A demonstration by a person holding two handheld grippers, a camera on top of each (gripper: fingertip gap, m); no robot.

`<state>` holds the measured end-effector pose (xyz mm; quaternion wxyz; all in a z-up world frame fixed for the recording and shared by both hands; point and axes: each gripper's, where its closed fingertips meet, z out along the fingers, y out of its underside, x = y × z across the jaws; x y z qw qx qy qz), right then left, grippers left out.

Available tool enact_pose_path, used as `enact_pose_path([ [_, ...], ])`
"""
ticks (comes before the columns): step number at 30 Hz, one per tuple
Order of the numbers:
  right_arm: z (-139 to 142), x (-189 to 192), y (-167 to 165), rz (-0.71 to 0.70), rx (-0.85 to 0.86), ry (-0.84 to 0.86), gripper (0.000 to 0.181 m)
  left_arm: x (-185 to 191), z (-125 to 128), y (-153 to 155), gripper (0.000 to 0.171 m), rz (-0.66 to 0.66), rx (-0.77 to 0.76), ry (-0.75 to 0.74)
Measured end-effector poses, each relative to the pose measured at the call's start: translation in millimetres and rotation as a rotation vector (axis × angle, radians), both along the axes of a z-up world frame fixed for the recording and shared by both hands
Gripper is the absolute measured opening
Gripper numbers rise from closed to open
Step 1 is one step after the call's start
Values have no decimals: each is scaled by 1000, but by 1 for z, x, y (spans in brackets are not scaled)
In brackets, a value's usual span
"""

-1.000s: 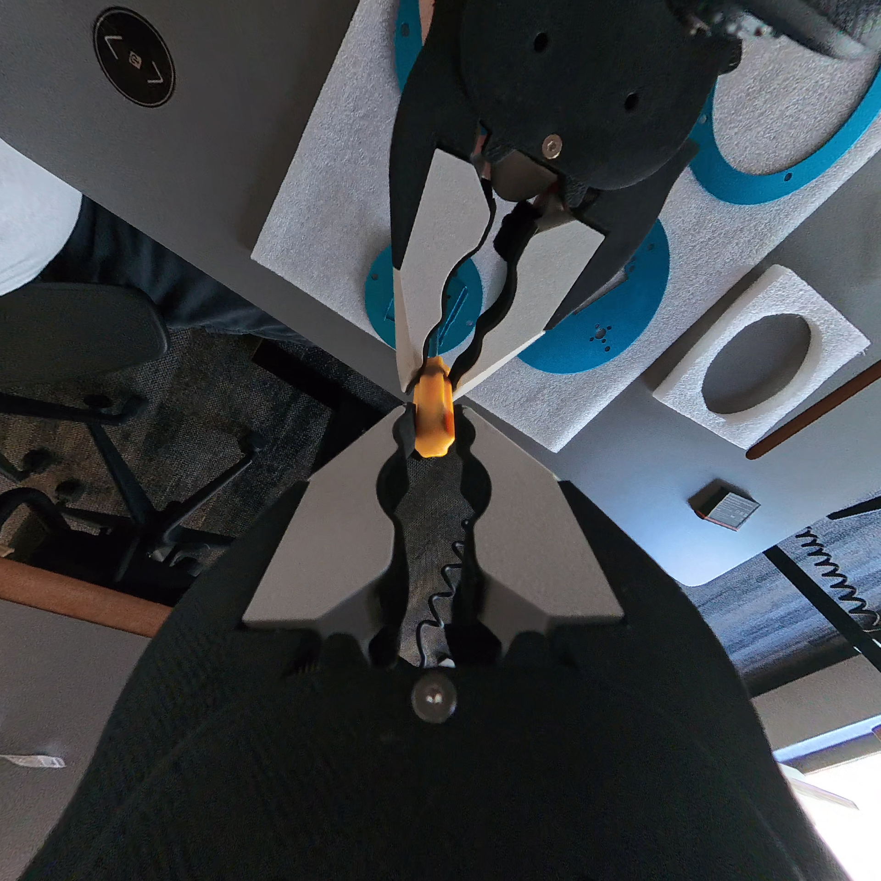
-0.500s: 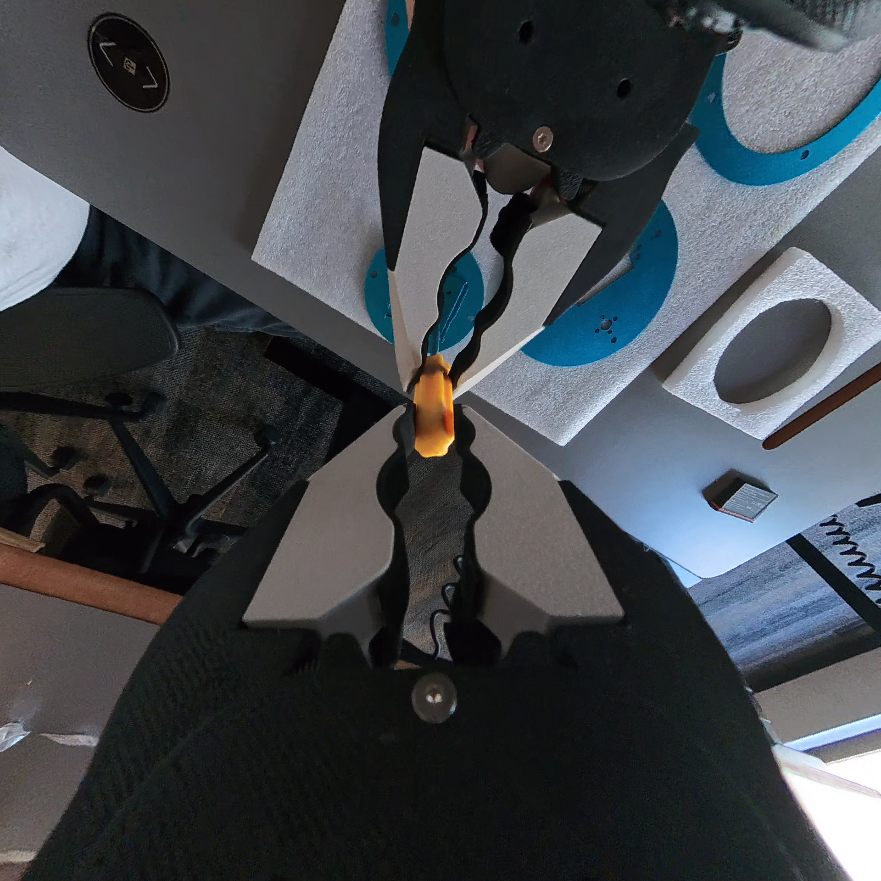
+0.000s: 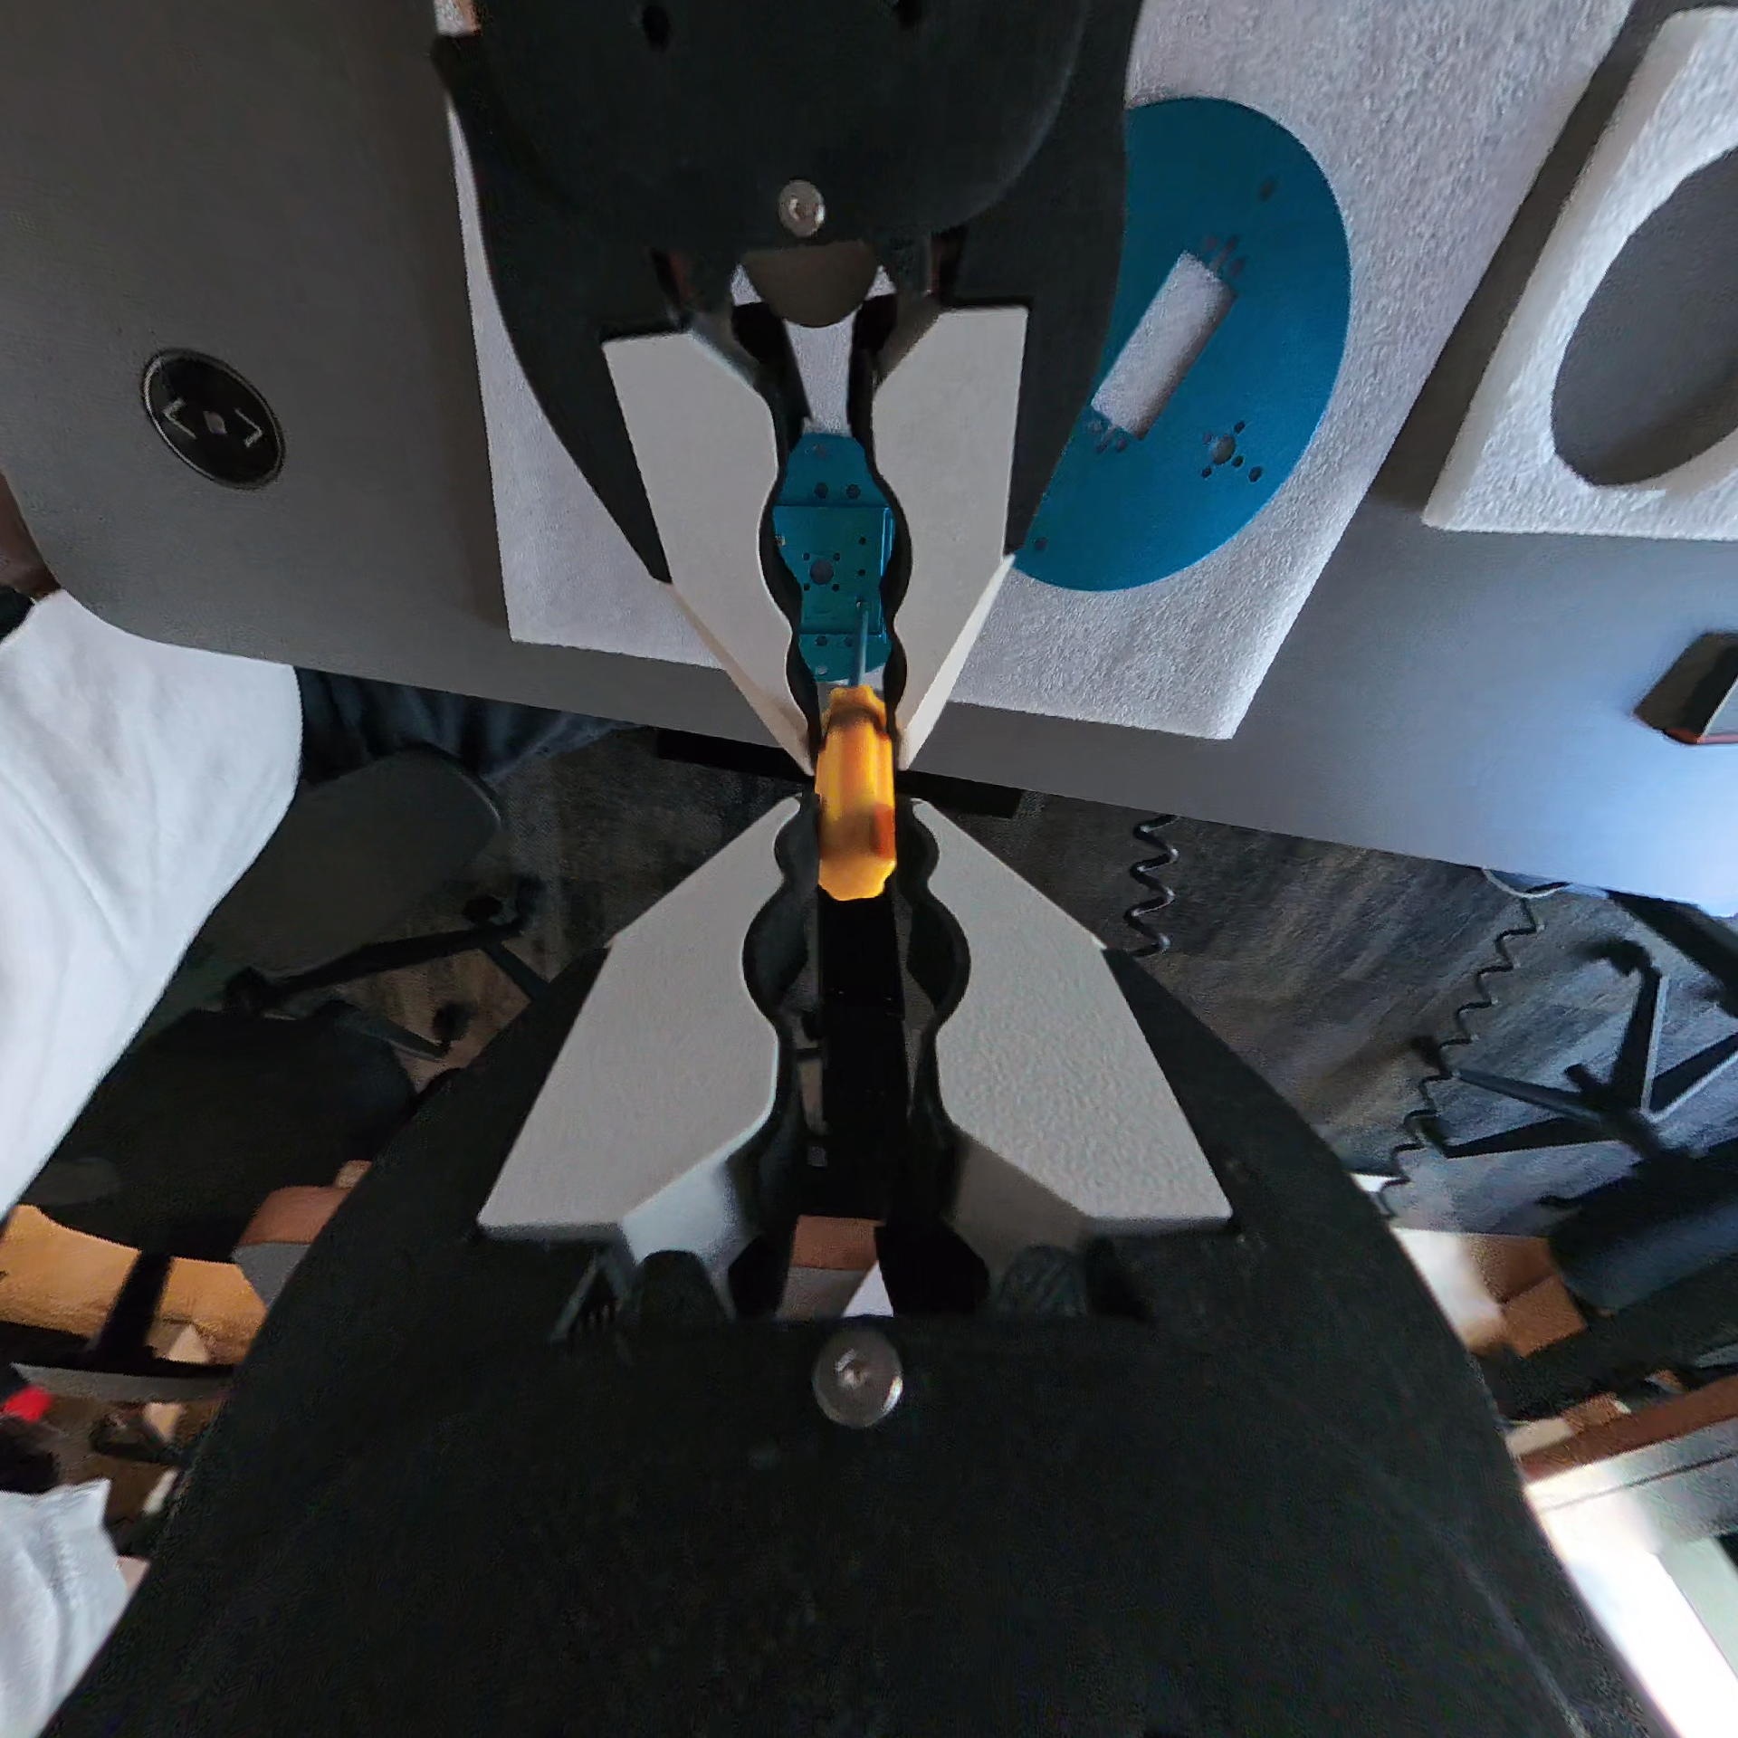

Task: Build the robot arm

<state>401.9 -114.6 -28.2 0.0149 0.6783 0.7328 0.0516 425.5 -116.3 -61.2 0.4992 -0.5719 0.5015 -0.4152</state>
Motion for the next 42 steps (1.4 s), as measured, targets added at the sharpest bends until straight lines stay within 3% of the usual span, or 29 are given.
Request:
enact_pose_path([
  [5,0,-1,2,-137,-51,54,15,-1,0,1,15,3,4,8],
  [9,2,-2,-3,149,-49,71,14,0,0,-1,15,0,18,16],
  [13,4,2,-6,496,15,80,25,0,0,0,15,0,22,19],
  [16,1,4,0,588,73,64,17,0,0,0,15,2,25,20],
  [25,-2,11,1,358,21,-3,16,2,-2,-1,14,-3,27,23],
  [34,13,3,2,364,57,41,16,-5,13,2,14,24,44,-41],
  [42,11,8,-1,312,-2,118,16,0,11,-1,14,8,40,-30],
])
